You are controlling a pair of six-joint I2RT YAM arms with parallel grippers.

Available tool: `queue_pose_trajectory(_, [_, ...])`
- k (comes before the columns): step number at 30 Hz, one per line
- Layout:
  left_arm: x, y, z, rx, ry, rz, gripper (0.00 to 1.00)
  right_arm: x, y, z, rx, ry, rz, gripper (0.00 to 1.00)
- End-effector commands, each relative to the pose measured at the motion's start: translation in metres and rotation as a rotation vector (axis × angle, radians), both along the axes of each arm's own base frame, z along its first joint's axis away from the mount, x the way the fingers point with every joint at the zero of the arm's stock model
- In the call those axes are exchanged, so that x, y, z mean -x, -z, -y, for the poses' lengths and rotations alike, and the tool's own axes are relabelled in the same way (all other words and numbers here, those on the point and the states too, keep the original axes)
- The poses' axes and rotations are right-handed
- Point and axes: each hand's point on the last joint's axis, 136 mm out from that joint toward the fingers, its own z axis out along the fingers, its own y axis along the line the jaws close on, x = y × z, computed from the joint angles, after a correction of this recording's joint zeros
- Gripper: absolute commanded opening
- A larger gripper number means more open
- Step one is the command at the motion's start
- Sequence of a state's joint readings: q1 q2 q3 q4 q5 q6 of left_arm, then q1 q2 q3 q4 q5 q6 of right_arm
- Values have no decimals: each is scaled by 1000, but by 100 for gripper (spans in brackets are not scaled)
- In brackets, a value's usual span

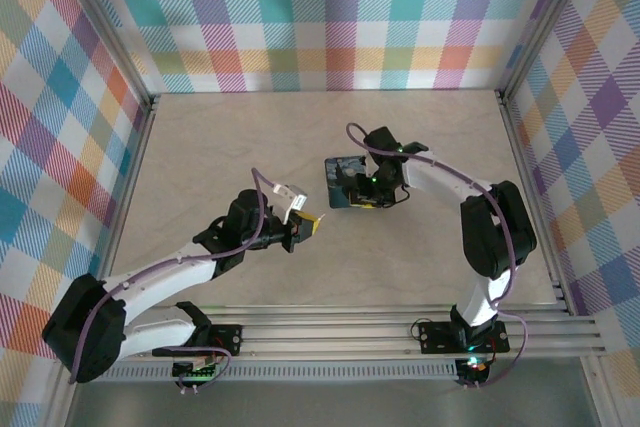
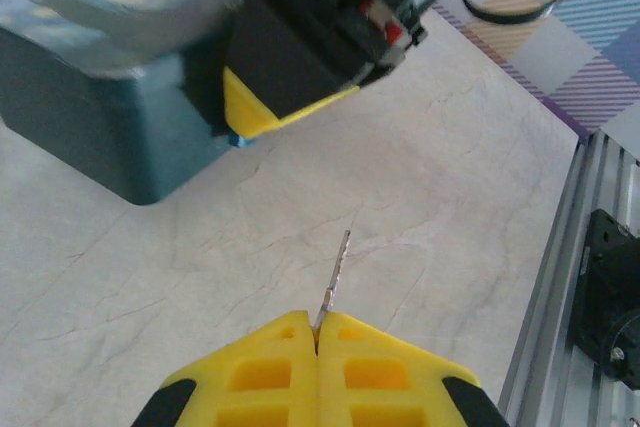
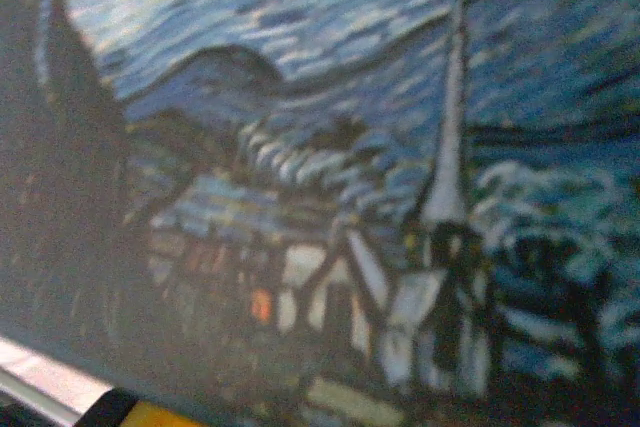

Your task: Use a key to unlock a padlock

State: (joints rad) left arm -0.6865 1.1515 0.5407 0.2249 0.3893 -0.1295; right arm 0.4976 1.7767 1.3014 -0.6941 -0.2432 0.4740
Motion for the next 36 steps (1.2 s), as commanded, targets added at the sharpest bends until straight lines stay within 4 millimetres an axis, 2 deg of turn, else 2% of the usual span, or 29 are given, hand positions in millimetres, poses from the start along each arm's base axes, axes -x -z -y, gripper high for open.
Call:
queue_pose_trajectory(1, [1,-17,19,46,74,54,0,0,-38,-10,-105,48,-18,0])
queue_pose_trajectory(7, [-3,-11,33,95,82,79,0,7,-55,-9,-126,51,-53,0])
queue_pose_trajectory(16, [-16,-2,48,127,79,87,0,12,-68,-3,-203,33,-105,0])
queue_pose_trajectory(27, [-25,17,61,193,64,21,0,13,-76,3,-245,2,-168,0])
queue_pose_trajectory(36, [-35,10,76,213,92,22,0,15,-73,1,-257,2,-192,0])
